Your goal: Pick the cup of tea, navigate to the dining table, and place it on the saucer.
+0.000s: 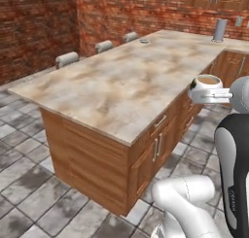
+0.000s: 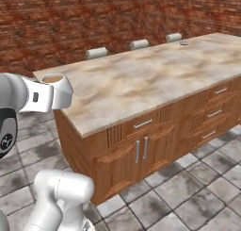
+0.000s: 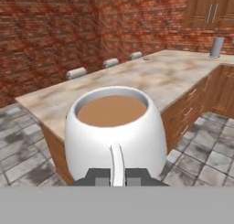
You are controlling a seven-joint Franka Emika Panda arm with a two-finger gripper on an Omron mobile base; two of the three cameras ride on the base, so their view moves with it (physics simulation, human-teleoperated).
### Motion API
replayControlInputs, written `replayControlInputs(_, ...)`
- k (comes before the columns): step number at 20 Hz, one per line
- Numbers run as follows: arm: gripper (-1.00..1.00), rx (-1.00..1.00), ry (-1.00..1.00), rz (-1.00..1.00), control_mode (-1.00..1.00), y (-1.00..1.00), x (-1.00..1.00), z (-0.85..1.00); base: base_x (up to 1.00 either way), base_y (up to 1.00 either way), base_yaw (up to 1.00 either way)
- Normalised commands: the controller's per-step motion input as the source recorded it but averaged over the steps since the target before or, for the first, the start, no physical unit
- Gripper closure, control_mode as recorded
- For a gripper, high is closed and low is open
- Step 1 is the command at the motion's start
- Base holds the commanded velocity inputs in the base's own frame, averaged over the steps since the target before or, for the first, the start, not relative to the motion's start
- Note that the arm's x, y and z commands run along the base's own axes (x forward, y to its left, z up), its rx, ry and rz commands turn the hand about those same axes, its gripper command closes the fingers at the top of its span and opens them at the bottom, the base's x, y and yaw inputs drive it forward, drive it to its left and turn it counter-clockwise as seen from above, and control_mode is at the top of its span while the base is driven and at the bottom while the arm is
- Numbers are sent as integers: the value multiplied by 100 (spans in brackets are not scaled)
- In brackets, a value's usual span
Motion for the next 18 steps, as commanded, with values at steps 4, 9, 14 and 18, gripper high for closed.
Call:
replayControlInputs(4,100,0,0,0,100,0,0,0,45,100,-28)
replayControlInputs(9,100,0,0,0,100,0,0,0,38,100,-28)
replayControlInputs(14,100,0,0,0,100,0,0,0,33,100,-28)
replayControlInputs(18,100,0,0,0,100,0,0,0,36,100,-30)
